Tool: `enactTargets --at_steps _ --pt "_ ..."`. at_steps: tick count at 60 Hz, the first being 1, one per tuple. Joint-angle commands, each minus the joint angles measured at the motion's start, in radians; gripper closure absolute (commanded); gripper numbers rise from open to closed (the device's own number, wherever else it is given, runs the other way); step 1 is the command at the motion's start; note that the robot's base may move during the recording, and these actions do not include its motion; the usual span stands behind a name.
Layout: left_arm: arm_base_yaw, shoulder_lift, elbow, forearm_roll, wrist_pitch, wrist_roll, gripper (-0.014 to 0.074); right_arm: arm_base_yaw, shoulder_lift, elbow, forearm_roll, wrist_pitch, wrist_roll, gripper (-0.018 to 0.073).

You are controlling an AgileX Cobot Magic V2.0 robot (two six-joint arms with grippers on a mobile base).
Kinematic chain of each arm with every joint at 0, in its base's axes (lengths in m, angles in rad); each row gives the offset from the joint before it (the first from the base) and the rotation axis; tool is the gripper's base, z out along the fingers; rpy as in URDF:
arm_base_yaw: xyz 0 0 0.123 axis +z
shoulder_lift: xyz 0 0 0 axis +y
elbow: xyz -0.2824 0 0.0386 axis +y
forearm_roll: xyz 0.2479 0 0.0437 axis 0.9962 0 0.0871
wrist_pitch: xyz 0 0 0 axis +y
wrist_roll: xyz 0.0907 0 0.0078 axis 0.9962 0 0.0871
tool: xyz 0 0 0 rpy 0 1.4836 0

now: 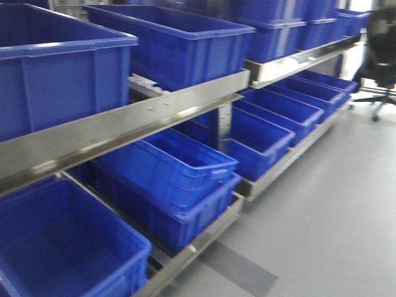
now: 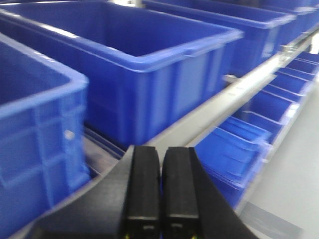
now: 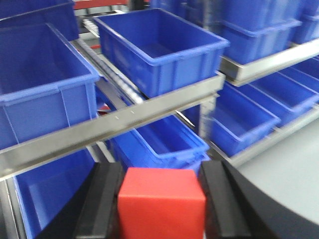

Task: Pick red cube and place on left shelf
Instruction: 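Turn the base toward the shelving rack of blue bins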

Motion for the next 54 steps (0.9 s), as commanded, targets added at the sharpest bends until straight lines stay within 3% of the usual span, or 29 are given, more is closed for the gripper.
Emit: enactTargets --at_steps 1,54 --pt "0.0 -0.015 0.025 -0.003 -0.086 0.0 0.0495 -0.007 0.013 -0.028 -0.007 -0.089 -0.002 0.0503" --pt "0.006 -0.015 0.025 -0.003 -0.086 0.0 0.0495 -0.006 0.057 -0.026 -0.007 -0.086 -0.002 0.0503"
